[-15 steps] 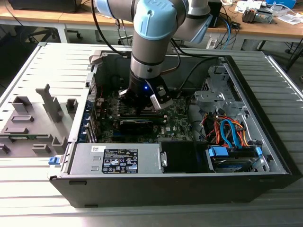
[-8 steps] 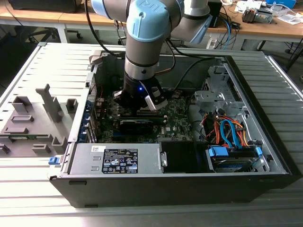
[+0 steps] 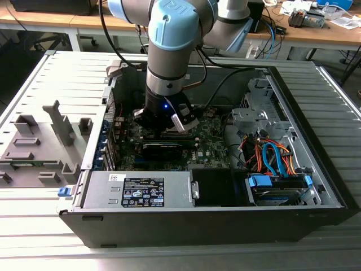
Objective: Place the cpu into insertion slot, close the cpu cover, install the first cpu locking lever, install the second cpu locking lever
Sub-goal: 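Install the second cpu locking lever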
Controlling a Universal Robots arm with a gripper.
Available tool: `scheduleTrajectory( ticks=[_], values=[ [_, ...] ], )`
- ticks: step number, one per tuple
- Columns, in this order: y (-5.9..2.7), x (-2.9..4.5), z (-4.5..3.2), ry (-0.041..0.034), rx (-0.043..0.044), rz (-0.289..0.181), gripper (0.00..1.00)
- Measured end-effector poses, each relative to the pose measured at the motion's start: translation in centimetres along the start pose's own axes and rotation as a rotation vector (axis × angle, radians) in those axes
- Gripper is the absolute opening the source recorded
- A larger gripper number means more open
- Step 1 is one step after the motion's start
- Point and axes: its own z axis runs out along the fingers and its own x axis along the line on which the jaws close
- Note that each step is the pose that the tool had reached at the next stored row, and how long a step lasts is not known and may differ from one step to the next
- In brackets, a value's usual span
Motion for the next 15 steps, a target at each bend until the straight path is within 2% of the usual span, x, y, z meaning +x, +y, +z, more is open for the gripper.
scheduleTrajectory(
  ticks=[3, 6, 9, 11, 13, 15],
  values=[
    [0.05, -0.01, 0.05, 0.0024, -0.0021, -0.028, 0.11],
    [0.33, -0.06, 0.15, 0.0013, -0.0104, -0.034, 0.11],
    [0.47, -0.09, 0.28, -0.0008, -0.0211, -0.035, 0.11],
    [0.45, -0.08, 0.44, -0.0025, -0.0310, -0.036, 0.11],
    [0.43, -0.10, 0.60, -0.0051, -0.0453, -0.037, 0.11],
    [0.42, -0.11, 0.70, -0.0066, -0.0524, -0.038, 0.11]
  ],
)
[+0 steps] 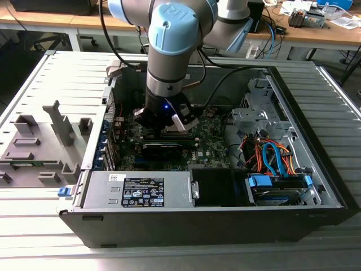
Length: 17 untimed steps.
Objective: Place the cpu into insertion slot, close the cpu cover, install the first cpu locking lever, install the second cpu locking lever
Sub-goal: 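Install the second cpu locking lever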
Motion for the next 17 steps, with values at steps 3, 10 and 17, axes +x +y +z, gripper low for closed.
scheduleTrajectory(
  ticks=[3, 10, 17],
  values=[
    [-0.45, 0.08, 0.06, -0.0017, -0.0080, -0.001, 0.11],
    [-1.28, 0.24, 0.13, -0.0014, -0.0077, -0.001, 0.11],
    [-0.97, 0.17, 0.19, -0.0016, -0.0080, -0.001, 0.11]
  ],
)
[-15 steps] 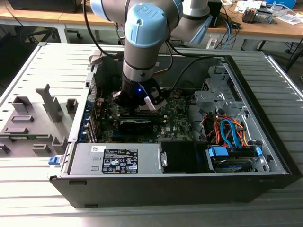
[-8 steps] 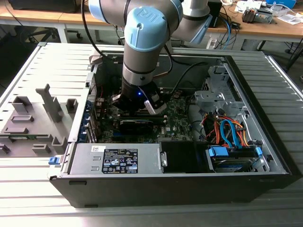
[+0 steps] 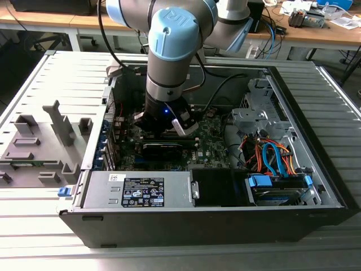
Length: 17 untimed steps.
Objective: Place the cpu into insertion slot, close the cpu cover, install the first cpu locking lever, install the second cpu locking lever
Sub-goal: 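Install the second cpu locking lever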
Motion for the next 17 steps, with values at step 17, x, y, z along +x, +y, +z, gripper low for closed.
scheduleTrajectory(
  ticks=[17],
  values=[
    [0.36, -0.05, -0.06, 0.0106, 0.0537, 0.005, 0.11]
  ],
)
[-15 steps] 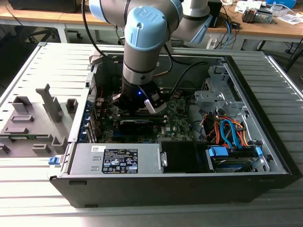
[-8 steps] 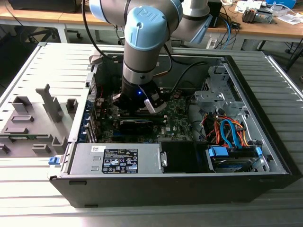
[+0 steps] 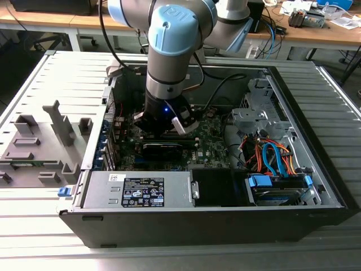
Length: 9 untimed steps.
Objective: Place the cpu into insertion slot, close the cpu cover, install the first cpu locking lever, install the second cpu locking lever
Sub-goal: 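Install the second cpu locking lever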
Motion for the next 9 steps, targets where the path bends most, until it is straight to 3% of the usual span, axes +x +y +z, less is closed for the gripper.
scheduleTrajectory(
  ticks=[7, 9],
  values=[
    [0.35, 0.04, -1.07, -0.0001, 0.0044, -0.002, 0.11],
    [0.54, 0.00, -1.09, 0.0044, 0.0259, 0.001, 0.11]
  ],
)
